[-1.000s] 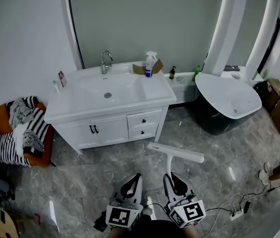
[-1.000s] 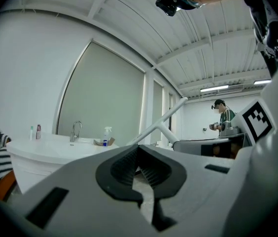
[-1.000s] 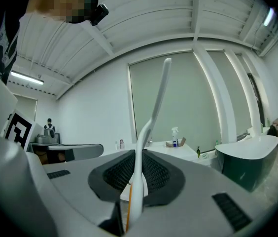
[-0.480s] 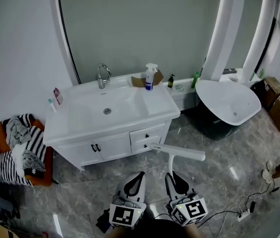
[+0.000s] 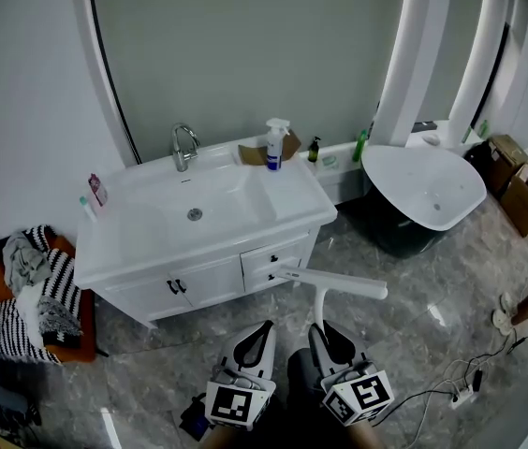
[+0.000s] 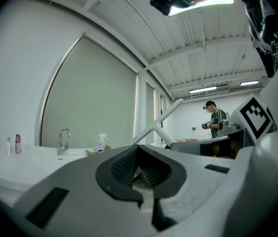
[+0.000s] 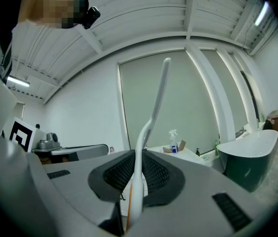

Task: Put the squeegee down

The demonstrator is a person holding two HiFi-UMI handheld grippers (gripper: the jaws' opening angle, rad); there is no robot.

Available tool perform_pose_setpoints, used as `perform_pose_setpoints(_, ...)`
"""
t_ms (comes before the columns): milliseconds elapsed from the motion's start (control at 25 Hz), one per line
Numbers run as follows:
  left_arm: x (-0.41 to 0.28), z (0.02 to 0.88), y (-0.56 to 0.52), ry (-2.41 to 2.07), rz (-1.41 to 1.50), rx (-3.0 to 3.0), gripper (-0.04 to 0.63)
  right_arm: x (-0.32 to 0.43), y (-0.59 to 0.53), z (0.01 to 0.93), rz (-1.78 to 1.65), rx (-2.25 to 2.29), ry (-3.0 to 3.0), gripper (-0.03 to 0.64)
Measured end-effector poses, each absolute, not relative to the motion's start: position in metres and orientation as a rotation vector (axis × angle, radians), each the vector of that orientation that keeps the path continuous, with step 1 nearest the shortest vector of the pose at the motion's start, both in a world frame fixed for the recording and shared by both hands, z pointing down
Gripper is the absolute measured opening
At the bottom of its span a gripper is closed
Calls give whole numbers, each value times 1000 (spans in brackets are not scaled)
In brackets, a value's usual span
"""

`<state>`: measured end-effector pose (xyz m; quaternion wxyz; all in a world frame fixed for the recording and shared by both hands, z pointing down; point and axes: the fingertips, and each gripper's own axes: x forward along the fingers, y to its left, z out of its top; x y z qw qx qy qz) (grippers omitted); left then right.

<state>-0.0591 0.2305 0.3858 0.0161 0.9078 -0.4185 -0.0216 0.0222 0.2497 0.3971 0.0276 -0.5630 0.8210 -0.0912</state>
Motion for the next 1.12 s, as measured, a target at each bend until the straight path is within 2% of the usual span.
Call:
perform_pose_setpoints(400, -56, 400, 183, -1343, -46, 2783, 5, 28, 200, 409, -329, -1684, 2556, 54)
perform_pose_setpoints(1120, -8, 410, 31, -1493, -48, 2654, 5, 83, 45, 421, -444, -1538, 2646, 54)
